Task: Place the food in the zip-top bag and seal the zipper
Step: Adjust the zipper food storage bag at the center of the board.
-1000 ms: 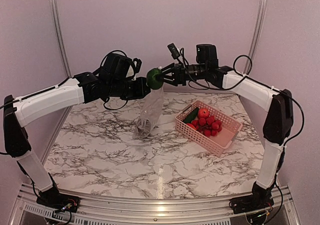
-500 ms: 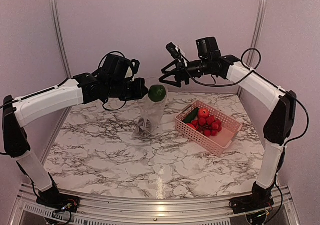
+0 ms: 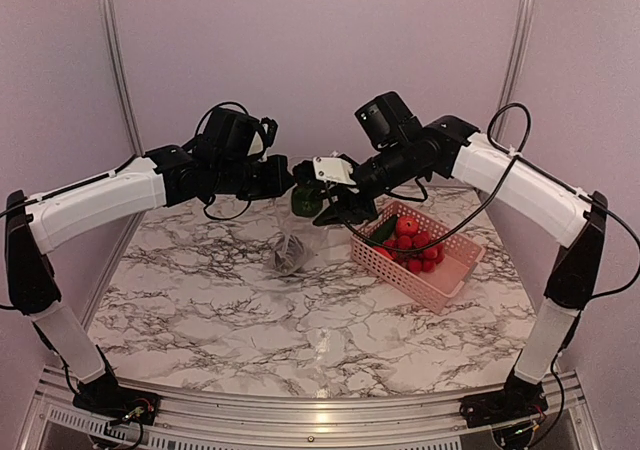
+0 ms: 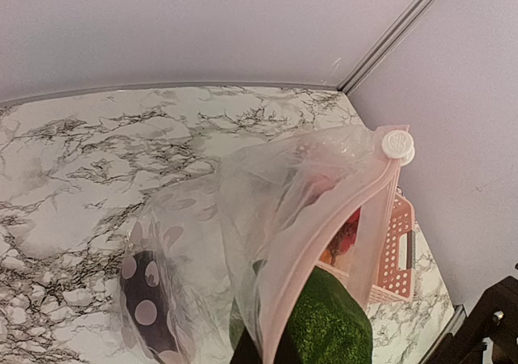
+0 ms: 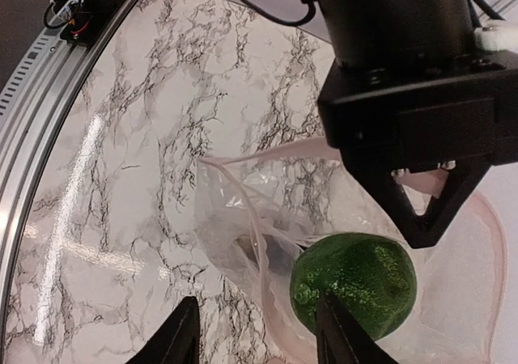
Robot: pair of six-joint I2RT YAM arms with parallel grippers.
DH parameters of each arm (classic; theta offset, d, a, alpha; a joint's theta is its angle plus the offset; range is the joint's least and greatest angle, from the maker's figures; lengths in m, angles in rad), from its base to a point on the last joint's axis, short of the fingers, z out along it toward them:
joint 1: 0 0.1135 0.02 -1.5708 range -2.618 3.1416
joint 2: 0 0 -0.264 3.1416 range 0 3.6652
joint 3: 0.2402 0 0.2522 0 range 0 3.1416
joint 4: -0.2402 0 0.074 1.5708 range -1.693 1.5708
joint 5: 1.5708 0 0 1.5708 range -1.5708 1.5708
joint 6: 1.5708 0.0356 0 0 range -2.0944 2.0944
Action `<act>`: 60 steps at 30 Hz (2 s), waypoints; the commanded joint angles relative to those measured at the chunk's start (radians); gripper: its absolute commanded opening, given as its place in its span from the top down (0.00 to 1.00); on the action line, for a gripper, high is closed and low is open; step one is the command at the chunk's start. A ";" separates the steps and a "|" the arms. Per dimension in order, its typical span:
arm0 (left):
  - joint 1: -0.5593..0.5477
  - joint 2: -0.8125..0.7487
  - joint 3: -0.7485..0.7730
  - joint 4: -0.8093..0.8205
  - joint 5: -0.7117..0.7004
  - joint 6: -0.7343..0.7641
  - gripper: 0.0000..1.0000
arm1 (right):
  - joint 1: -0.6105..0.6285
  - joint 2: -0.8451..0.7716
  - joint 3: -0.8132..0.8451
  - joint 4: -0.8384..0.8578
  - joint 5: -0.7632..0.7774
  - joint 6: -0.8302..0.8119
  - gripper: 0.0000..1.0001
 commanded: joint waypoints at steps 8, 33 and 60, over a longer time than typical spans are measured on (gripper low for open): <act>0.017 -0.023 0.008 -0.036 0.040 0.024 1.00 | 0.040 -0.001 -0.044 -0.057 0.224 -0.129 0.57; 0.072 0.046 0.181 -0.273 0.097 0.063 0.79 | 0.069 -0.015 0.001 0.063 0.332 -0.129 1.00; 0.099 0.186 0.553 -0.511 -0.051 0.251 1.00 | 0.041 -0.013 0.189 -0.099 0.132 -0.036 0.64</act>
